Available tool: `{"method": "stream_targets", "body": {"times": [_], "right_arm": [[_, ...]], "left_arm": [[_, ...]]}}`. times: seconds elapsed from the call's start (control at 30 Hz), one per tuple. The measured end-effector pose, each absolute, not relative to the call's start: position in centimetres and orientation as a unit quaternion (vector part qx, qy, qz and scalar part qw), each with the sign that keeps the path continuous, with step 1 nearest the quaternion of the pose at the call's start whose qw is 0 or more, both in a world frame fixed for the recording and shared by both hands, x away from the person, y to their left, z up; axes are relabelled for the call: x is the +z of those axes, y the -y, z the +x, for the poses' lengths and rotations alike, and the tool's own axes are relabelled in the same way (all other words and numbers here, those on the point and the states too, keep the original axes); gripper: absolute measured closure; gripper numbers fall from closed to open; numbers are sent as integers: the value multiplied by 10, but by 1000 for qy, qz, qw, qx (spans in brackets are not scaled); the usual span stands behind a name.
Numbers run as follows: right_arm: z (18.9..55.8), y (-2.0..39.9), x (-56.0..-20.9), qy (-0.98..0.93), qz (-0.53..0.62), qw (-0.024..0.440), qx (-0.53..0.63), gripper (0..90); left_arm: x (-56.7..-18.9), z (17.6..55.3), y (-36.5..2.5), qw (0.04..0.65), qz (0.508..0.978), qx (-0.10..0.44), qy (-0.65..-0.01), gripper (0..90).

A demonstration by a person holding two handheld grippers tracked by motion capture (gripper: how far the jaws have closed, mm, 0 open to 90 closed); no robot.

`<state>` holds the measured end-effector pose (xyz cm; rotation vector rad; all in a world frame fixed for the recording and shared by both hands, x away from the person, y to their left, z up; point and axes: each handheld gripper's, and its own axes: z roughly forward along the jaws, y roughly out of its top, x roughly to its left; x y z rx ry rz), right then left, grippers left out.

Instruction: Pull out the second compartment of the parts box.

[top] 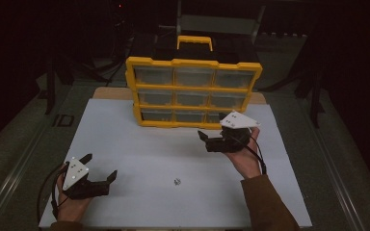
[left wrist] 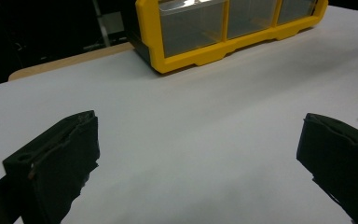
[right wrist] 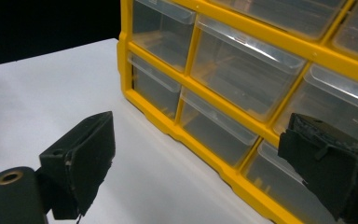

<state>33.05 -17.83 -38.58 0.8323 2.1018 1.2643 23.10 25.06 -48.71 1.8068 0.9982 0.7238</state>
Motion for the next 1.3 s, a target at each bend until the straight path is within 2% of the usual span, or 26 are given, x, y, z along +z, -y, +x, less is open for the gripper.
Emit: {"method": "stream_targets", "body": {"times": [0.5,0.83,1.3], "right_arm": [[358,156,-378,-784,297,288,463,87],[381,145,-386,-788,295,289,458,88],[403,129,-382,-806,279,317,414,91]], "left_arm": [[-487,231,-251,460,733,296,-404,0],[-487,231,-252,461,732,297,-405,0],[-487,230,-252,462,731,296,-406,0]]}}
